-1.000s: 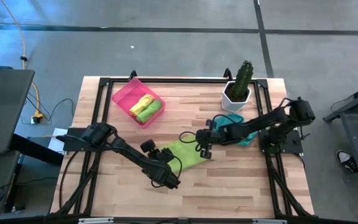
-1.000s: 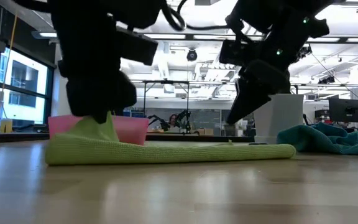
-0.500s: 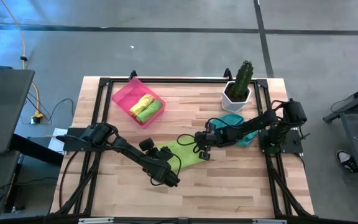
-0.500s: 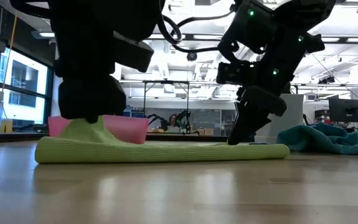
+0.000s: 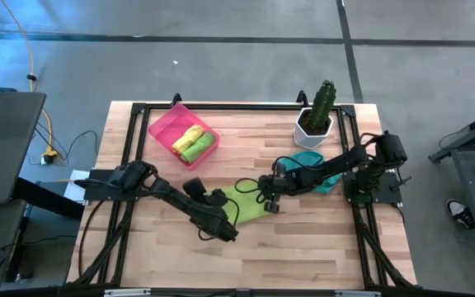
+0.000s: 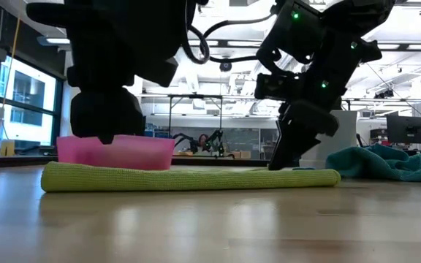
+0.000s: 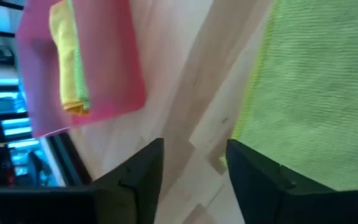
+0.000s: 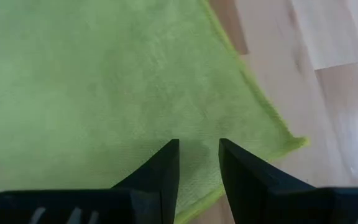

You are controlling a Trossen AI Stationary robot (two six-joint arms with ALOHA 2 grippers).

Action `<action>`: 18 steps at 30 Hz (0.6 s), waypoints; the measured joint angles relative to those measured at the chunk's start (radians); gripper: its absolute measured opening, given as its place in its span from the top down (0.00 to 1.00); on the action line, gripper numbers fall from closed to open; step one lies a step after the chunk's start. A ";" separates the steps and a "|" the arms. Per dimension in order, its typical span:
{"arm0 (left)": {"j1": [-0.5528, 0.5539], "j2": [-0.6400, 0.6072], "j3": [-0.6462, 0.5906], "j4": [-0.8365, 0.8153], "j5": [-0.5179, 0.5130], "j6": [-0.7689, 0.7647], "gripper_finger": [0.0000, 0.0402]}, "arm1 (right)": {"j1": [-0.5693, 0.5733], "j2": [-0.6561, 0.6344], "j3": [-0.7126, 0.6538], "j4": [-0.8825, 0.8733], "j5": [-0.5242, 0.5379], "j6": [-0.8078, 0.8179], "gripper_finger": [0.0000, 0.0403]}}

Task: Roll microfiber towels into tight, uniform cylinder then place into a basket
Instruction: Roll the light green microfiber cloth

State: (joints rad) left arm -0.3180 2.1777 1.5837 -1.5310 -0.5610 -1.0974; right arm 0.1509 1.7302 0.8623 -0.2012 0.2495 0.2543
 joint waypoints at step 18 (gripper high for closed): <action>-0.051 -0.131 0.085 -0.009 0.031 0.320 0.61 | 0.100 -0.002 0.000 -0.020 -0.220 0.201 0.74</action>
State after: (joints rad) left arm -0.3691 2.0464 1.6682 -1.5402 -0.5303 -0.7769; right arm 0.2508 1.7283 0.8619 -0.2213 0.0296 0.4556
